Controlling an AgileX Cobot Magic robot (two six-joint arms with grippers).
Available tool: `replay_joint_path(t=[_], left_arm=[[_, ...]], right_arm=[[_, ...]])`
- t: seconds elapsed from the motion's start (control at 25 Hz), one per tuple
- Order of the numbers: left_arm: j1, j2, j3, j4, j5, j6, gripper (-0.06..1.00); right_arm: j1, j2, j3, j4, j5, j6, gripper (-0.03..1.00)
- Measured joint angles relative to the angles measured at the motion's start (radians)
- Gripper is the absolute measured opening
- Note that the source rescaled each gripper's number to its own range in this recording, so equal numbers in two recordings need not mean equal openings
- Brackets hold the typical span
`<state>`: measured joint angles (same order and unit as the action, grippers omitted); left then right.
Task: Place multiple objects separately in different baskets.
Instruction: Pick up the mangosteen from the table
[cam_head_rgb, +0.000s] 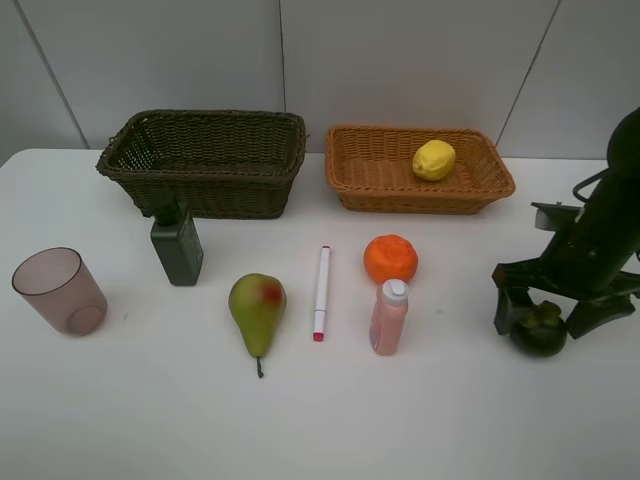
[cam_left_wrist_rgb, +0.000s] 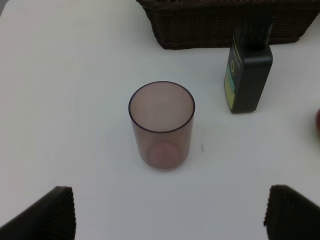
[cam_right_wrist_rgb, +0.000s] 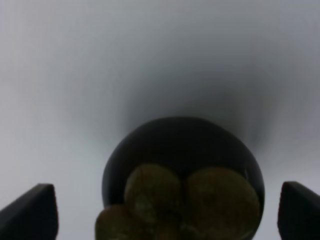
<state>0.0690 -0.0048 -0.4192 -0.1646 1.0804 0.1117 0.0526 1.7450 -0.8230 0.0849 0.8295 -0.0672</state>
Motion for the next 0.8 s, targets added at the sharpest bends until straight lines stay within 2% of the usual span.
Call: replay_joint_path(t=[0.12,0.8], left_arm=[[0.000,0.000,0.000,0.000,0.000,0.000,1.00],[0.000,0.000,0.000,0.000,0.000,0.000,1.00]], right_arm=[[0.000,0.000,0.000,0.000,0.000,0.000,0.58],[0.000,-0.001,0.000,0.000,0.002,0.000,0.58]])
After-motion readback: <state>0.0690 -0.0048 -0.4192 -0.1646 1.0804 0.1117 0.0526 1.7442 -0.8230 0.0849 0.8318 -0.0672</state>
